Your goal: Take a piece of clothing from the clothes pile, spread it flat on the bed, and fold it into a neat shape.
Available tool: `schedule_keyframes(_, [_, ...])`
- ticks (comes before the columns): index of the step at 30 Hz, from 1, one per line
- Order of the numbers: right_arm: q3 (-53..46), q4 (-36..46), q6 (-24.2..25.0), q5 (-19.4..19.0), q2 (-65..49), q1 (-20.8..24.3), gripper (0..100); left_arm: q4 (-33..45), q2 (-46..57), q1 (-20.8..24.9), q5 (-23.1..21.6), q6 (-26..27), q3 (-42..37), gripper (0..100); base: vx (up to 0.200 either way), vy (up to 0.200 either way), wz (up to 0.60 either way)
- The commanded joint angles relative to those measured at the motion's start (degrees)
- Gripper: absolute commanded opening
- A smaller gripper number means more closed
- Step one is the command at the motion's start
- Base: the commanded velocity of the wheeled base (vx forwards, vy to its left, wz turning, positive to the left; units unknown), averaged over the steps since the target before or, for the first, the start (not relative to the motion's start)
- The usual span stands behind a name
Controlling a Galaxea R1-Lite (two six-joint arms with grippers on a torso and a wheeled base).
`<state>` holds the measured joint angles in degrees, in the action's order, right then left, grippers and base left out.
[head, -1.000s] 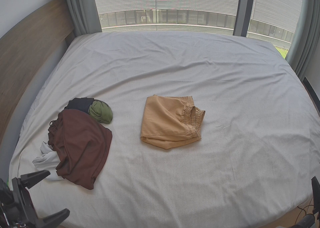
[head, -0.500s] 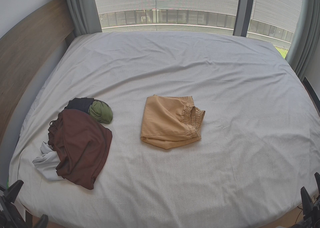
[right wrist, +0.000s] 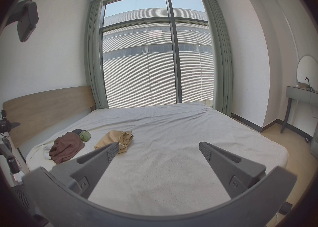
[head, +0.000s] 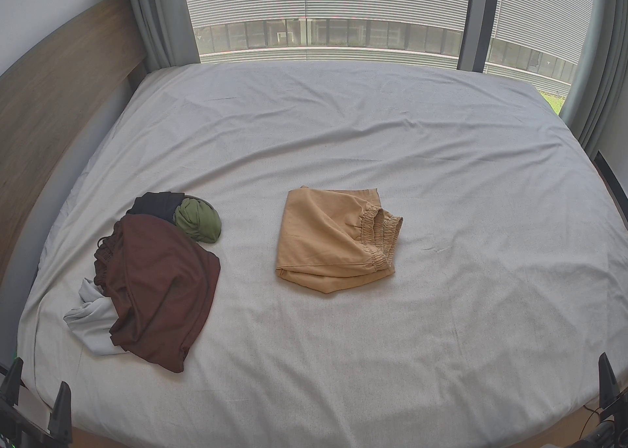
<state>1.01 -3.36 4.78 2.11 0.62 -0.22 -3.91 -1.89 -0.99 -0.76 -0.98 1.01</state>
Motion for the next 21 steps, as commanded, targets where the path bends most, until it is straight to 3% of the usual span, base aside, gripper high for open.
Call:
schedule_keyframes(1, [-0.7,0.7,-0.7,1.2,-0.6,0.0,100,0.1,0.0,-0.2,3.3,1.0,-0.8,100,0.000,0.000,0.00])
schedule_keyframes(7, [-0.8,0.1,-0.8,1.4,-0.6,0.0,100,0.3,0.1,-0.2,3.7,1.3,-0.8,100,0.000,0.000,0.00])
schedule_keyframes(12, [-1.0,0.6,-2.1,1.0,-0.6,0.0,100,0.7,1.0,0.5,-2.2,2.0,-0.8,100,0.000,0.000,0.00])
schedule_keyframes(17, [-1.0,0.5,-2.0,0.8,-0.6,0.0,100,0.7,1.8,1.0,-2.3,3.0,-0.8,100,0.000,0.000,0.00])
schedule_keyframes(21, [-1.0,0.5,-2.1,1.0,-0.6,0.0,100,0.0,1.9,0.9,-2.4,7.0,-0.8,100,0.000,0.000,0.00])
